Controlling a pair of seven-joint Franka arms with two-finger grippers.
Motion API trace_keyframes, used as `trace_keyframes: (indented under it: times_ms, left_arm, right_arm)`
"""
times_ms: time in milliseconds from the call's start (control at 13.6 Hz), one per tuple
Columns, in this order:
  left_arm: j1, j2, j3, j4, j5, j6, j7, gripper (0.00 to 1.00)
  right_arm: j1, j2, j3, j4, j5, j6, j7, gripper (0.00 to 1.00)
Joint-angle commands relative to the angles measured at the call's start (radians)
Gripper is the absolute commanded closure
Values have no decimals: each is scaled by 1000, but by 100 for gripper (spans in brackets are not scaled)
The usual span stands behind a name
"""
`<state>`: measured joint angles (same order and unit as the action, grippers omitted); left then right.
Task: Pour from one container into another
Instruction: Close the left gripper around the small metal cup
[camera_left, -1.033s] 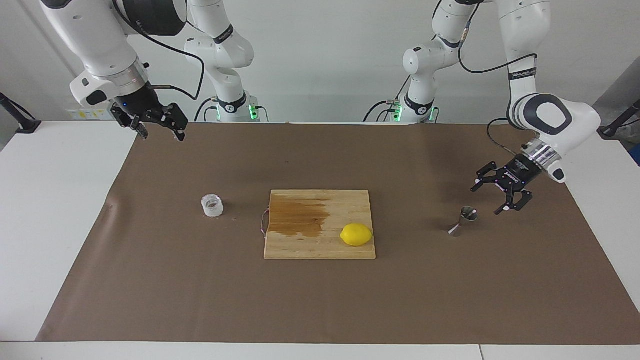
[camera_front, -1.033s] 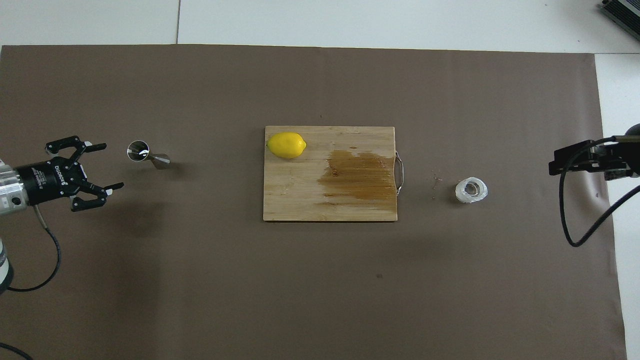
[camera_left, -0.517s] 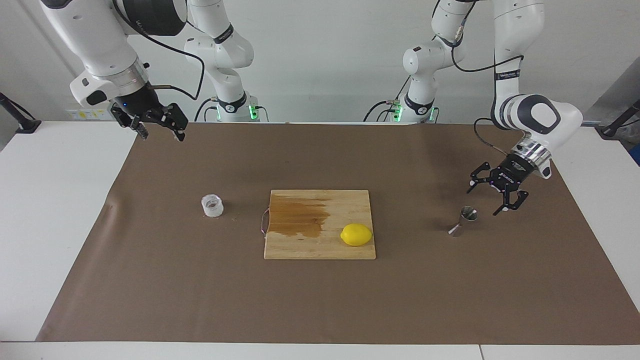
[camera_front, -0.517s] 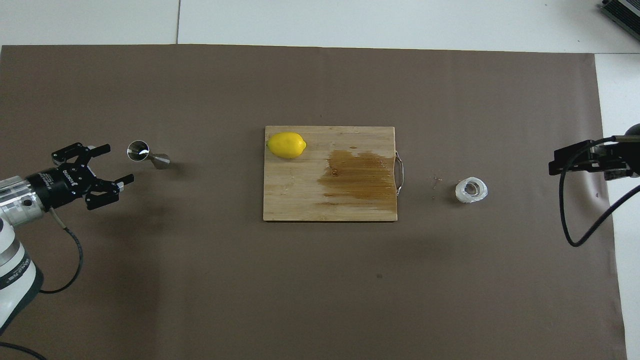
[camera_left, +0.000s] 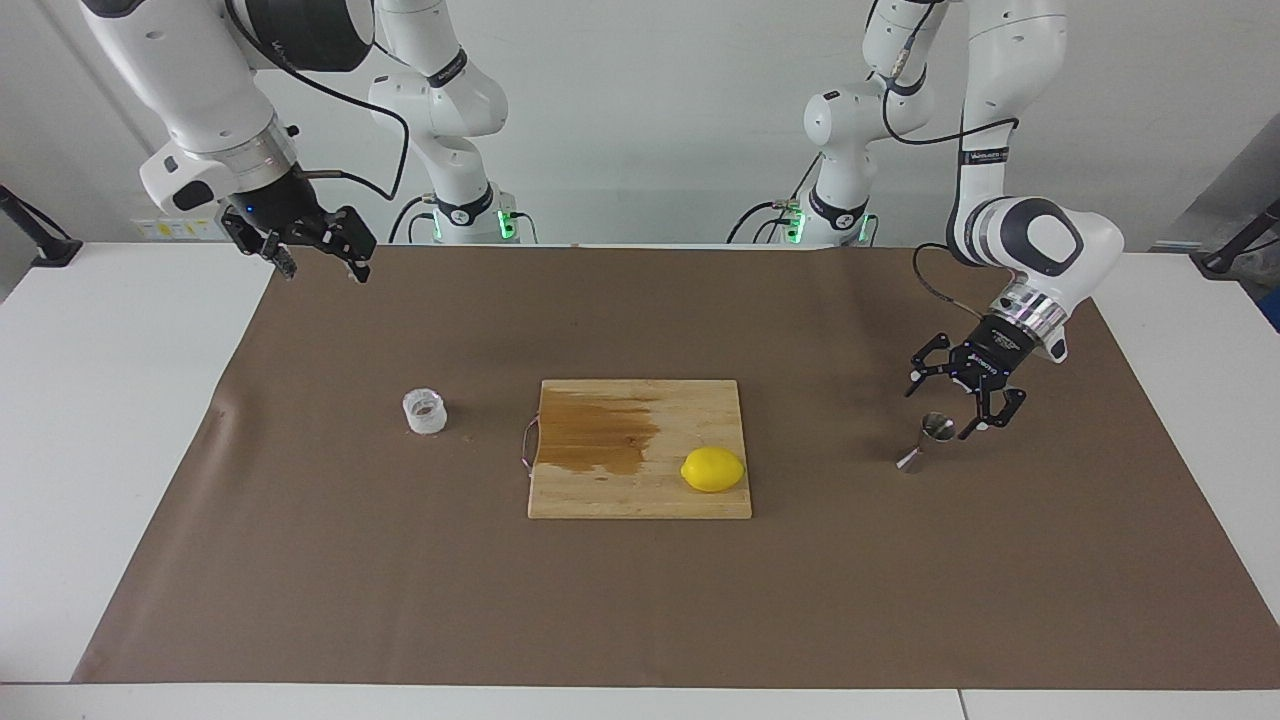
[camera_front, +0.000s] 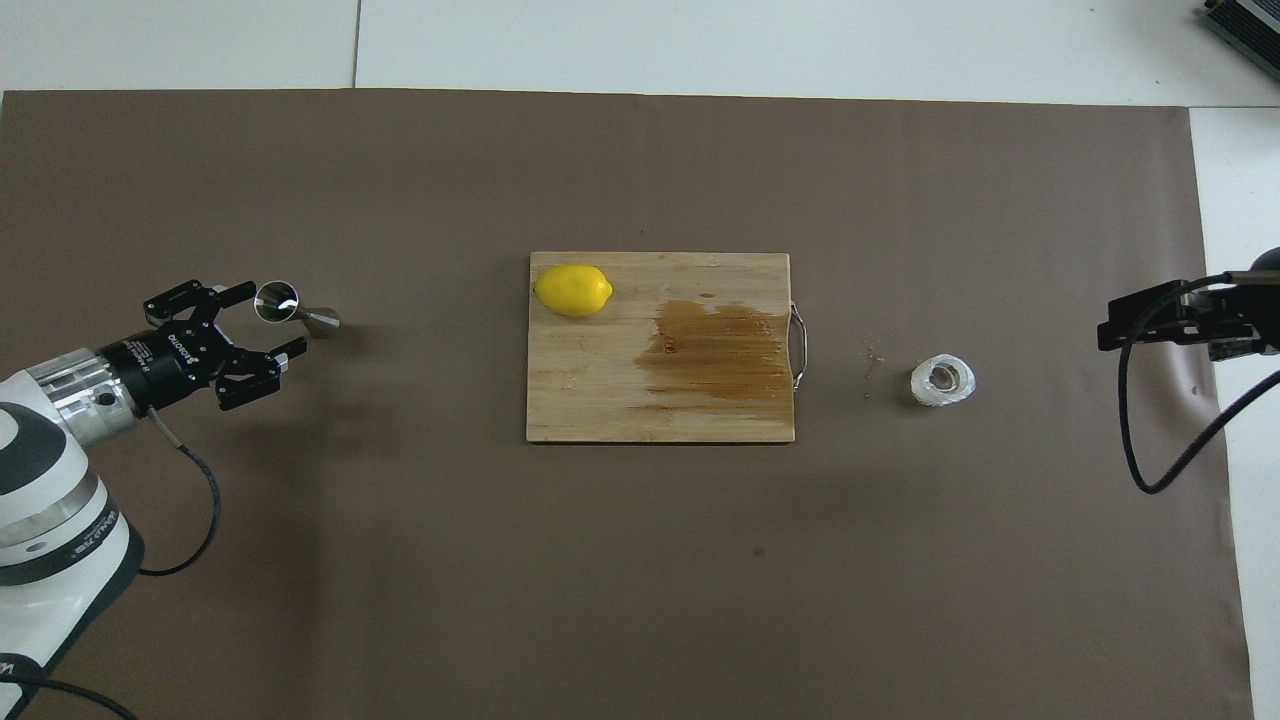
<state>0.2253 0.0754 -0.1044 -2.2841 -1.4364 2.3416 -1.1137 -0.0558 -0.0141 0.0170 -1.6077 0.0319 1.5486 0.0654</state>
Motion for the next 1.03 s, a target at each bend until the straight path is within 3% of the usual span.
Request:
trace_keyframes:
  times_ms: [0,959]
  left_arm:
    - [-9,32,8,8,-30,18,76,0]
    - [-27,58,8,46,-113,18,175,0]
  right_arm:
    - [-9,-20,5,-21,22,-2,19,0]
    - [-9,-20,5,-21,22,-2,19,0]
